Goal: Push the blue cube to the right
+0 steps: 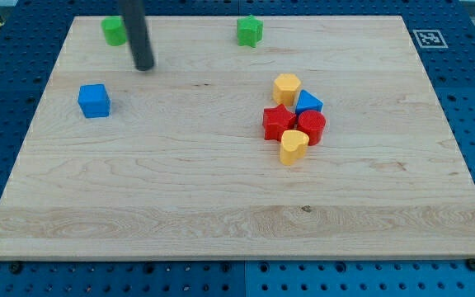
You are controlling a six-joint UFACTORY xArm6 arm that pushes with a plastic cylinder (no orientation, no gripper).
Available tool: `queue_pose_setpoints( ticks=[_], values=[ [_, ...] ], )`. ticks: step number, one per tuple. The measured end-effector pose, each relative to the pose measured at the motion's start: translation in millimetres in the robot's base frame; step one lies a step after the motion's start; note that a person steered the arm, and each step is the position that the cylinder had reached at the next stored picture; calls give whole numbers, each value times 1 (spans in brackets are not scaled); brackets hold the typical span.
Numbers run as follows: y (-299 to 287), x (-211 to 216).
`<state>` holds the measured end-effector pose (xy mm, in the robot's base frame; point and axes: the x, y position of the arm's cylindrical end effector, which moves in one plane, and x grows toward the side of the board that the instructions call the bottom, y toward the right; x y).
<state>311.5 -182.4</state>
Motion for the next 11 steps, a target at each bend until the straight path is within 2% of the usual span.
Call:
queue_pose_setpoints(
  ticks=[1,2,3,4,5,6,9,11],
  values=[
    [-70,-10],
    [-122,5],
    [-122,26],
    [-112,88],
    [-111,99],
    [-106,99],
    [23,101],
    [1,94]
  ],
)
